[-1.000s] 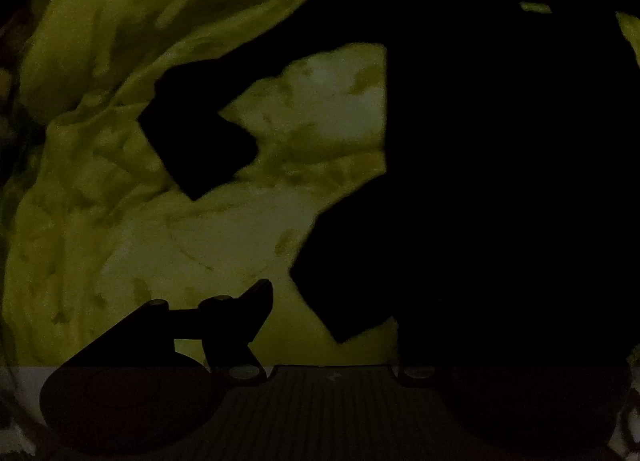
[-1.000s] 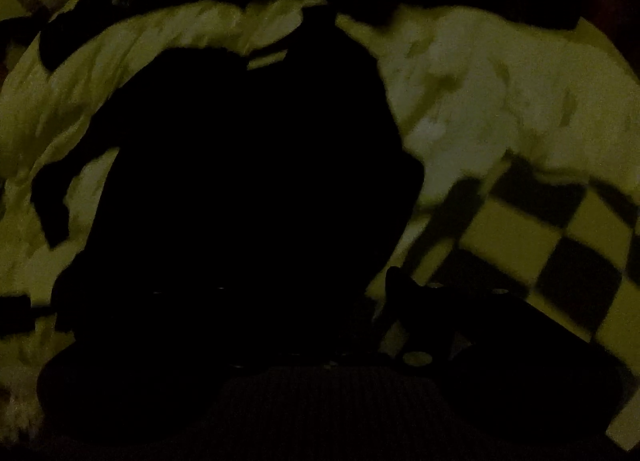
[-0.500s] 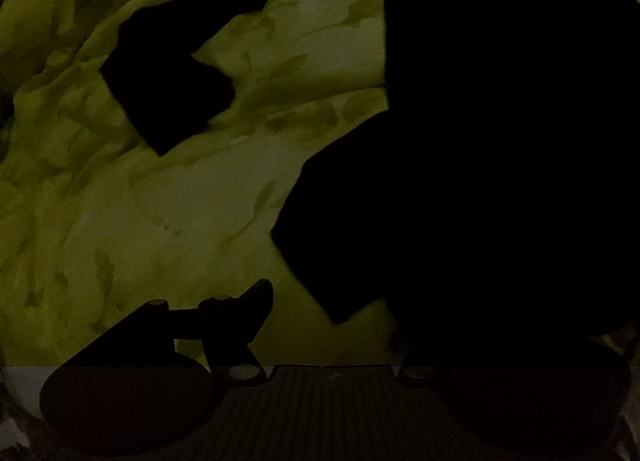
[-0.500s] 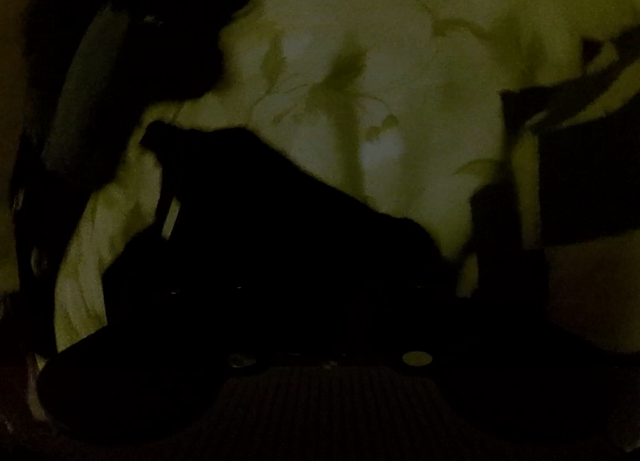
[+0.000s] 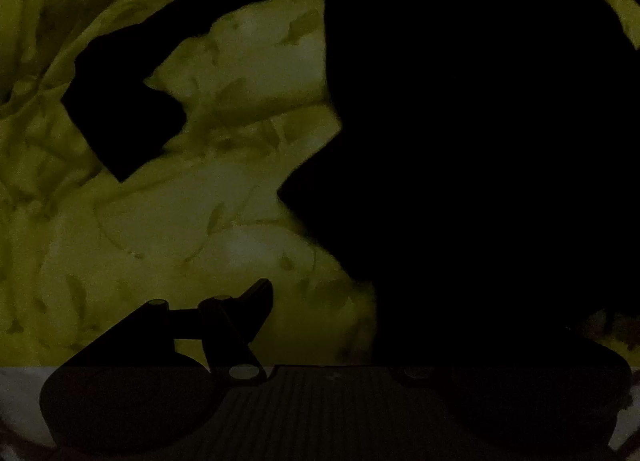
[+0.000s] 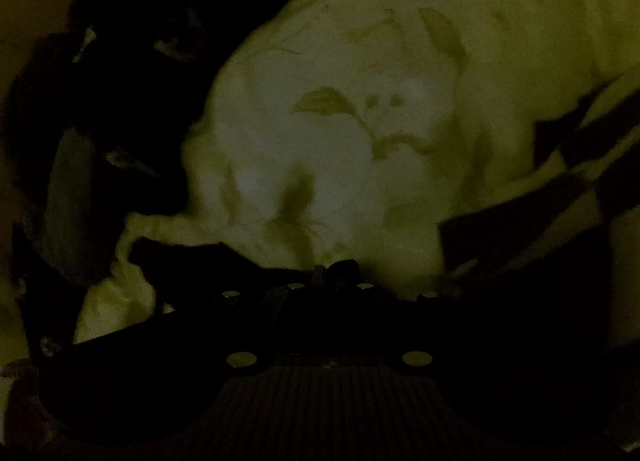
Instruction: Fold large clothes
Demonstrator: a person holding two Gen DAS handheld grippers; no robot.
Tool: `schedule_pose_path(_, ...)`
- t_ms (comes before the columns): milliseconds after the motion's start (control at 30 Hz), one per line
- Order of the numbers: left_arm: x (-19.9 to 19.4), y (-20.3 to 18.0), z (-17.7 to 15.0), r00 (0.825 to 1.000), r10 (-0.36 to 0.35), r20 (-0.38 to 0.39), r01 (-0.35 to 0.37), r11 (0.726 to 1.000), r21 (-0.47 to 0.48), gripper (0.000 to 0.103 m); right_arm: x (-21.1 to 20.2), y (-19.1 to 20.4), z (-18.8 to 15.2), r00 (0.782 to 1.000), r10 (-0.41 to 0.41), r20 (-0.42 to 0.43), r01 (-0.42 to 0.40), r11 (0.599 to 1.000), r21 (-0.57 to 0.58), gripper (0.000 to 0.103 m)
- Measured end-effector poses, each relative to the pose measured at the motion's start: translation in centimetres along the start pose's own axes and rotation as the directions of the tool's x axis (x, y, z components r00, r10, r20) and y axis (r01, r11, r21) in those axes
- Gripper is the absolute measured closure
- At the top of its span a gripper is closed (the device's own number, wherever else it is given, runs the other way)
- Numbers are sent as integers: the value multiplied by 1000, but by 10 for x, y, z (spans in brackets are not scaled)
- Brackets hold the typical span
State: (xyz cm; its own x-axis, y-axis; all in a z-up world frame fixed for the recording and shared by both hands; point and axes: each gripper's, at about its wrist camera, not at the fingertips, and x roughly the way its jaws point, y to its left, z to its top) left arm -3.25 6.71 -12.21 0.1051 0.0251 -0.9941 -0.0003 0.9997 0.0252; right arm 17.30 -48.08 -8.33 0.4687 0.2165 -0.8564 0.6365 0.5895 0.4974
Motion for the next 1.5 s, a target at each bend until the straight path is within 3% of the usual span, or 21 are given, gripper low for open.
schedule_pose_path(33,3,0,-1,1000,-4,-15,4,1000,-4,0,0,1,-2,1000,4,2,-4,1000,-14,98)
schedule_pose_path(133,3,12,-8,1000,2,-21,-4,998,-57,0,-6,8,-12,1000,-7,-9,6,997,-79,81)
schedule_pose_path(233,-6,34,-13,999,51,15,-48,988,-150,0,-30,20,-22,998,-1,64,14,979,-202,53)
schedule_pose_path(300,-13,56,-14,994,93,60,-77,968,-237,0,-47,28,-31,996,14,87,16,941,-339,46)
schedule_pose_path(400,-20,98,-5,974,204,99,-152,911,-384,0,-71,36,-54,996,39,77,9,839,-543,35)
schedule_pose_path(467,-21,129,9,955,280,100,-200,854,-480,0,-84,34,-72,998,46,46,-7,784,-620,34)
schedule_pose_path(533,-17,153,27,943,309,125,-198,822,-534,0,-89,25,-87,999,34,9,-20,761,-649,31)
schedule_pose_path(600,-9,158,50,936,318,149,-199,830,-520,0,-92,15,-101,1000,9,-24,-22,753,-658,31)
schedule_pose_path(700,11,142,85,944,282,173,-193,895,-403,0,-92,4,-122,998,-33,-53,-10,752,-659,31)
schedule_pose_path(733,19,137,95,943,291,160,-215,901,-376,0,-90,1,-125,997,-47,-65,-7,755,-656,31)
schedule_pose_path(800,37,131,111,930,352,106,-293,883,-367,0,-89,-2,-133,994,-68,-86,-4,763,-646,31)
schedule_pose_path(867,57,137,120,918,397,15,-359,845,-396,0,-93,-2,-139,993,-78,-92,0,763,-646,31)
schedule_pose_path(933,80,150,120,911,399,-101,-402,811,-425,0,-94,0,-142,992,-92,-83,15,755,-656,31)
schedule_pose_path(1000,94,161,119,919,368,-138,-390,811,-435,0,-96,-2,-142,991,-108,-83,29,760,-649,31)
schedule_pose_path(1133,95,177,116,945,308,-106,-321,821,-473,0,-100,-6,-145,989,-129,-77,49,763,-644,31)
schedule_pose_path(1167,89,183,116,955,286,-83,-289,825,-486,5,-100,-7,-145,989,-131,-73,54,761,-646,31)
schedule_pose_path(1200,81,188,114,962,265,-58,-257,822,-509,35,-100,-8,-146,988,-134,-72,57,761,-647,31)
schedule_pose_path(1300,47,207,104,965,261,30,-196,788,-584,56,-98,-9,-147,988,-139,-73,59,759,-648,31)
schedule_pose_path(1433,-13,243,81,934,333,129,-162,718,-677,61,-100,-9,-148,990,-115,-78,38,768,-639,31)
schedule_pose_path(1500,-48,260,68,903,397,162,-172,682,-710,61,-103,-8,-149,992,-100,-79,26,767,-642,31)
